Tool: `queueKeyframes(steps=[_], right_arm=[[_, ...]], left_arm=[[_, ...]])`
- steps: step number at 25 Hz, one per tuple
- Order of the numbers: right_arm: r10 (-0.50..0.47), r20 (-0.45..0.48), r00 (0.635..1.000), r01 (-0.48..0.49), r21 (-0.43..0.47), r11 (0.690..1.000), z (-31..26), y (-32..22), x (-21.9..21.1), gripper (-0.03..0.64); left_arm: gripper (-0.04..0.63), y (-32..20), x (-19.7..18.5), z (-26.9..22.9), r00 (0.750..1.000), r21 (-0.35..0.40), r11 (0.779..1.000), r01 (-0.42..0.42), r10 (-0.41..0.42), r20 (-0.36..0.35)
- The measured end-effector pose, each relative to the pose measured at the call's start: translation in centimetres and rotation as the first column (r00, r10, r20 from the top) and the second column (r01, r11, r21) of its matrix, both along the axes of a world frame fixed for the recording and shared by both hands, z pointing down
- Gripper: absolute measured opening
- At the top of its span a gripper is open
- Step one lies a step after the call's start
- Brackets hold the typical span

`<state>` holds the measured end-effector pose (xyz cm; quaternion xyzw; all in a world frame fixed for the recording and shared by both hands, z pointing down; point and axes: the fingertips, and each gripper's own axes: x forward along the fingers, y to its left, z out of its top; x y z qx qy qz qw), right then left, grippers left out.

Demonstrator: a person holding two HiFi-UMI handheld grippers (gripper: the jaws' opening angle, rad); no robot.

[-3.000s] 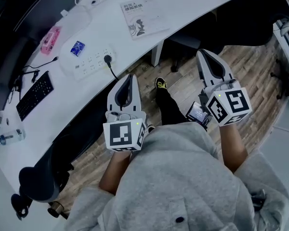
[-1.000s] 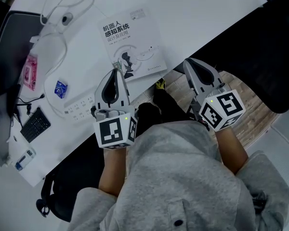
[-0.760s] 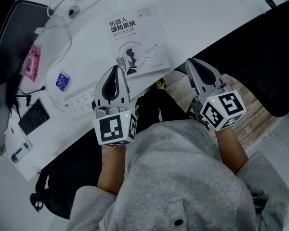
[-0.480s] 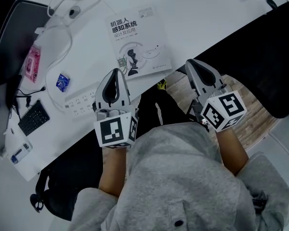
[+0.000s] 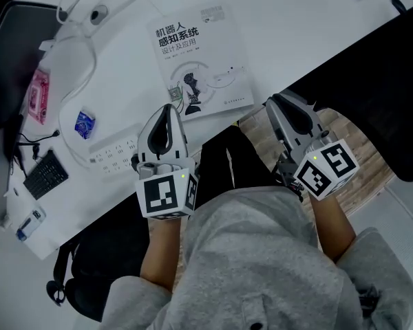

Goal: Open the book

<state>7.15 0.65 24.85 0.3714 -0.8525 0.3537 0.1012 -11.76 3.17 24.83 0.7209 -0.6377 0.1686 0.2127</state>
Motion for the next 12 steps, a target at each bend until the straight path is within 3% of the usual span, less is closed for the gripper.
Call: queueKeyframes(steps=[3, 12], right_arm=[[-0.008, 0.047, 0.999, 0.012, -0.067, 0.998, 1.5, 0.4, -0.5, 0.129], [-0.004, 0.051, 0.999, 0.013, -0.166, 0.986, 5.9, 1.4, -1.2, 0.130]], left_arm=[[0.009, -0.3, -0.2, 1.2, 1.000, -0.025, 1.000, -0.003, 0.003, 0.000], [0.009, -0.2, -0.4, 5.7, 1.000, -0.085, 0.996, -0.010, 0.008, -0.027]])
